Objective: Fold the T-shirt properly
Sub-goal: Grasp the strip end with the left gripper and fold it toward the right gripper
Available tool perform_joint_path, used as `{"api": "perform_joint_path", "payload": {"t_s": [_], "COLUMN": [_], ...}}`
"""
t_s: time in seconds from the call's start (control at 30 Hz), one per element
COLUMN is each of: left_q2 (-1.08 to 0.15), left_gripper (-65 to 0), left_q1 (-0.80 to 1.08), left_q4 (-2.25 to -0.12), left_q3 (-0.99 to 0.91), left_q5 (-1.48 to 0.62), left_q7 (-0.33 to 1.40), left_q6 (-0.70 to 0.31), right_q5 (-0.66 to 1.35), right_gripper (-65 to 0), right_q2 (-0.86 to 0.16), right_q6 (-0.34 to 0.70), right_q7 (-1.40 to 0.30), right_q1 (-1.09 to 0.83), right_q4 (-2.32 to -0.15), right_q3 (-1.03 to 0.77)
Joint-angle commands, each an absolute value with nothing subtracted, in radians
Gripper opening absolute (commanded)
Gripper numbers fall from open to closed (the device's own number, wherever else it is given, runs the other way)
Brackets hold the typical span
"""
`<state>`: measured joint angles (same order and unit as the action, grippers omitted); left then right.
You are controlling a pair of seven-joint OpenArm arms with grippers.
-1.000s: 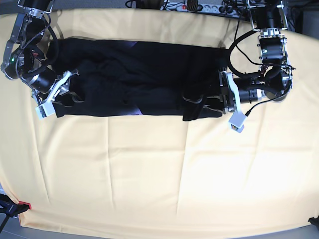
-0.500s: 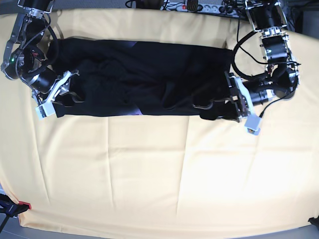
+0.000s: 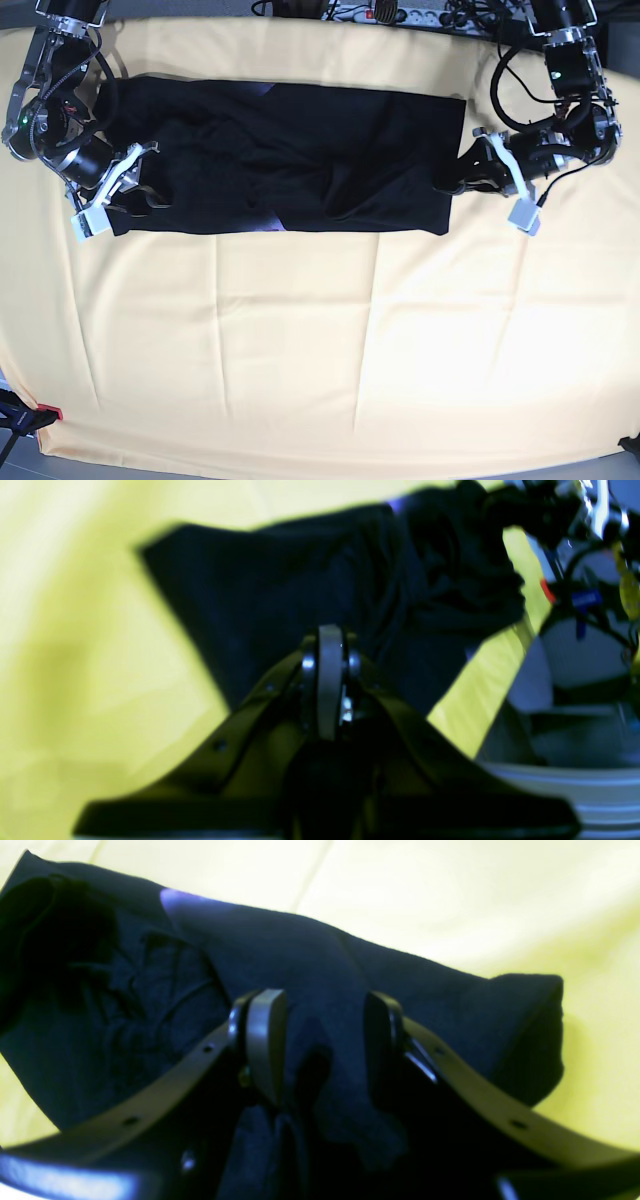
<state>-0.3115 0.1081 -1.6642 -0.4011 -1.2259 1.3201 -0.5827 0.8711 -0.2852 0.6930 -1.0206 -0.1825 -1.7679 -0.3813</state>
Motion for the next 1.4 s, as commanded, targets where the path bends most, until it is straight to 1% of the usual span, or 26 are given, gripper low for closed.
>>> {"api": "perform_joint_path", "payload": {"t_s": [0.0,0.2,0.27,0.4,0.47,0.53,0.6,0.7,0.8,0.87,0.93,1.0,1.03,1.1,1.23,1.3,1.37], "left_q2": [-0.324,-0.324,-0.324,-0.324,-0.324,-0.324,-0.324,-0.324,-0.324,-0.324,-0.33,-0.338,-0.342,-0.353,-0.378,-0.389,-0.391], "left_gripper": [-65.0,-65.0,-65.0,-65.0,-65.0,-65.0,-65.0,-65.0,-65.0,-65.0,-65.0,-65.0,-65.0,-65.0,-65.0,-65.0,-65.0], "left_q1": [0.097,0.096,0.094,0.088,0.084,0.073,0.057,0.05,0.067,0.078,0.086,0.089,0.089,0.088,0.089,0.089,0.089], "left_q4": [-1.681,-1.681,-1.681,-1.682,-1.682,-1.682,-1.682,-1.682,-1.681,-1.681,-1.68,-1.68,-1.68,-1.68,-1.68,-1.68,-1.68], "left_q3": [-0.382,-0.218,-0.184,-0.167,-0.167,-0.167,-0.172,-0.173,-0.171,-0.17,-0.17,-0.17,-0.17,-0.17,-0.17,-0.17,-0.17], "left_q5": [-1.239,-1.242,-1.284,-1.466,-1.484,-1.484,-1.393,-1.183,-1.017,-0.921,-0.847,-0.806,-0.787,-0.771,-0.771,-0.776,-0.776], "left_q7": [1.303,1.347,1.347,1.347,1.348,1.351,1.346,1.304,1.224,1.17,1.147,1.145,1.144,1.14,1.14,1.141,1.141], "left_q6": [-0.584,-0.584,-0.586,-0.633,-0.679,-0.698,-0.698,-0.698,-0.691,-0.665,-0.635,-0.604,-0.591,-0.579,-0.579,-0.579,-0.579], "right_q5": [0.893,0.893,0.892,0.892,0.889,0.894,0.919,0.909,0.85,0.794,0.776,0.78,0.781,0.791,0.882,0.934,1.016], "right_gripper": [-37.1,-37.2,-37.1,-37.1,-37.1,-37.1,-37.1,-37.1,-37.0,-33.6,-27.9,-22.7,-21.1,-20.6,-20.6,-20.6,-20.6], "right_q2": [-0.3,-0.299,-0.3,-0.3,-0.3,-0.3,-0.301,-0.302,-0.302,-0.302,-0.305,-0.305,-0.305,-0.305,-0.298,-0.293,-0.294], "right_q6": [0.698,0.698,0.698,0.698,0.698,0.698,0.698,0.698,0.657,0.628,0.586,0.56,0.545,0.518,0.501,0.517,0.562], "right_q7": [-0.999,-0.998,-0.999,-0.999,-0.999,-0.999,-1.006,-1.034,-1.065,-1.08,-1.083,-1.073,-1.073,-1.073,-1.073,-1.074,-1.075], "right_q1": [-0.172,-0.171,-0.172,-0.171,-0.171,-0.171,-0.171,-0.168,-0.171,-0.176,-0.206,-0.254,-0.277,-0.319,-0.357,-0.354,-0.349], "right_q4": [-1.783,-1.783,-1.783,-1.783,-1.783,-1.785,-1.808,-1.895,-1.975,-1.98,-1.979,-1.977,-1.975,-1.967,-1.9,-1.835,-1.759], "right_q3": [-0.387,-0.387,-0.387,-0.387,-0.387,-0.387,-0.396,-0.442,-0.524,-0.569,-0.596,-0.612,-0.616,-0.618,-0.618,-0.618,-0.618]}}
